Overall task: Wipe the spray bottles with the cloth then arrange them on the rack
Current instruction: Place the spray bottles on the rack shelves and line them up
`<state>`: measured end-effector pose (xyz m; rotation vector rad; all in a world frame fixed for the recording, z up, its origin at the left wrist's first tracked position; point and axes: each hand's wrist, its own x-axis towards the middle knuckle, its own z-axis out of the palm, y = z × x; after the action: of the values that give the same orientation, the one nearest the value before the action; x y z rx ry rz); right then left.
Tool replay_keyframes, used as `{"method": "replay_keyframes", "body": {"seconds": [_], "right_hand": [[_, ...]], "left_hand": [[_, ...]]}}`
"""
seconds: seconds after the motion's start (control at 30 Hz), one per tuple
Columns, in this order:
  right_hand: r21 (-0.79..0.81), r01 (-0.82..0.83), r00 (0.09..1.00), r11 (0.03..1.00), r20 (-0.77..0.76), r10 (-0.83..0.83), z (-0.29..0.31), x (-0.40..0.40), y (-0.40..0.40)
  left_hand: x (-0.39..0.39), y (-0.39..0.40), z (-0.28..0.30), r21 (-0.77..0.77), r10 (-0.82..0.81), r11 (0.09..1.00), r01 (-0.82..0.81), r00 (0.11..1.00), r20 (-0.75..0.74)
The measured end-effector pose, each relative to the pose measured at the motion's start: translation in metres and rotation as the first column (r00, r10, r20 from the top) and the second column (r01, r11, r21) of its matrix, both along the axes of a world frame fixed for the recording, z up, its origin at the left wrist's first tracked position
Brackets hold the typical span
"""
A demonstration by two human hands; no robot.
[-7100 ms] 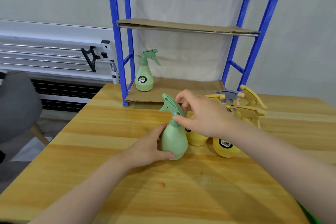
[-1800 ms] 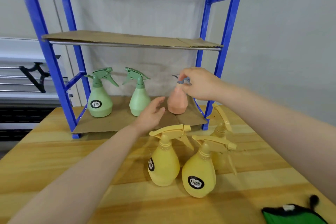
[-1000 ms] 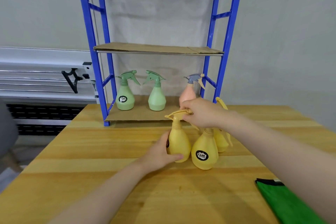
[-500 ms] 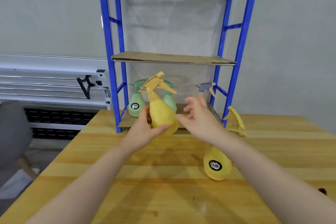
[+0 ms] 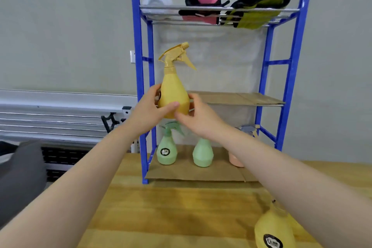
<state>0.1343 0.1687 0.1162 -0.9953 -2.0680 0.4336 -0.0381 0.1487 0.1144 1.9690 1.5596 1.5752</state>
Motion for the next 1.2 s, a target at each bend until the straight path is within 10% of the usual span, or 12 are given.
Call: {"method": "replay_keyframes", "body": {"seconds": [0.6,0.9,1.2], "right_hand": [[0.011,0.091,0.969,0.996,0.229,-0.091,0.048,-0.047,0.097],[-0.076,0.09,0.966,0.993,0.249,-0.069,0.058,-0.067,0.143],[-0.136,0.075,0.974,0.988,0.221,-0.044,0.058,-0.091,0.166]], "left_hand": [[-0.03,0.078,0.015,-0.004,0.146,0.989,-0.15,0.968,-0.202],[-0.042,0.09,-0.022,0.254,0.434,0.901,-0.353,0.688,-0.582],[-0.046,0.088,-0.028,0.353,0.463,0.885,-0.305,0.663,-0.588]]}}
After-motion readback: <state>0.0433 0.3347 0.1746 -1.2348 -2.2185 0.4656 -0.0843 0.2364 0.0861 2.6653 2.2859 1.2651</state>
